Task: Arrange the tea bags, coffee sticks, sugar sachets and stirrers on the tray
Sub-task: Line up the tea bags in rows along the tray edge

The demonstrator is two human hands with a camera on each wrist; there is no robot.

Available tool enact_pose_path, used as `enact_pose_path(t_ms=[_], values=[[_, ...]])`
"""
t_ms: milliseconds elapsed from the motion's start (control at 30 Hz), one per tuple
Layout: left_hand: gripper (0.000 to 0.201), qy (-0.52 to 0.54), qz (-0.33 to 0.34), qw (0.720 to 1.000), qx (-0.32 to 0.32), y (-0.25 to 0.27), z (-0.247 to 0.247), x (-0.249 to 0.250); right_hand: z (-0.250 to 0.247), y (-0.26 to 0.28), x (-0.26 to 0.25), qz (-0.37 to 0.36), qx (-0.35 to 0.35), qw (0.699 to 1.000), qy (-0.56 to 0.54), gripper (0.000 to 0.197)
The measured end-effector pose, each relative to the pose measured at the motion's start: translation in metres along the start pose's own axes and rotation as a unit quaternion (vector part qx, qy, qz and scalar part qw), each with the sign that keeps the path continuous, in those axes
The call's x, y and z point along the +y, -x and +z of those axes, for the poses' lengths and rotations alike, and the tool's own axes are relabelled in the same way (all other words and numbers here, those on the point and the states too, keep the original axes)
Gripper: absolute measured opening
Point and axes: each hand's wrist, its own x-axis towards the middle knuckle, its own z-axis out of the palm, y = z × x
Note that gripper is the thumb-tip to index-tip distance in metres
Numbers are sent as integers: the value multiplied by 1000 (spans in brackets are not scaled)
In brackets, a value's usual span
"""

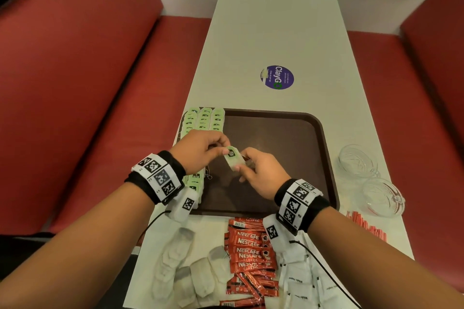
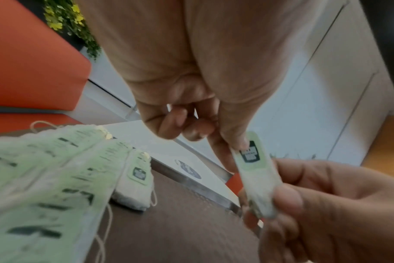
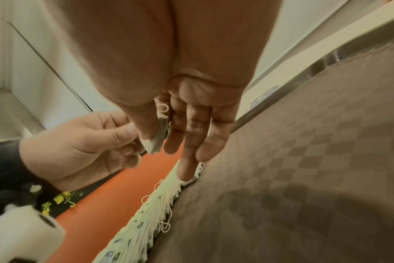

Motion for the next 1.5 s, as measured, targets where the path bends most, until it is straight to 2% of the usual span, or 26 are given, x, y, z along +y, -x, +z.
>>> enact_pose_path(t_ms=[100, 167, 300, 400, 500, 733, 833, 1000, 1133, 1233, 1333, 1433, 1500], values=[[2, -17, -40, 998, 37, -8, -4, -11, -3, 1, 2, -4, 2, 1000, 6, 26], [2, -71, -72, 994, 36, -16, -10, -18, -4, 3, 9, 5, -22, 999, 37, 31], [5, -170, -137, 974, -66, -37, -15, -37, -5, 10, 20, 34, -124, 981, 145, 22], [12, -162, -161, 972, -53, -53, -12, -48, -7, 18, 20, 50, -206, 959, 186, 21], [14, -157, -168, 973, -26, -64, -7, -50, -5, 23, 19, 56, -246, 943, 217, 19], [15, -230, -210, 950, 19, -78, 3, -35, -3, 25, 15, 63, -261, 932, 243, 15], [33, -276, -212, 937, -24, -81, 14, -25, -3, 26, 13, 58, -259, 932, 247, 15], [36, -287, -225, 930, -40, -79, 17, -22, -2, 31, 9, 45, -247, 930, 269, 15], [33, -236, -180, 955, 0, -55, 1, -4, 2, 33, 0, 26, -224, 931, 287, 24], [20, -176, -118, 977, 13, -17, -9, 9, 11, 37, -14, -46, -198, 937, 284, 22], [10, -165, -70, 983, -41, 34, -12, 17, 27, 44, -31, -111, -224, 927, 281, 20], [4, -174, -71, 976, -109, 83, -7, 6, 49, 53, -41, -150, -268, 903, 299, 17], [8, -181, -82, 969, -150, 111, 2, -6, 65, 60, -43, -163, -291, 886, 323, 16]])
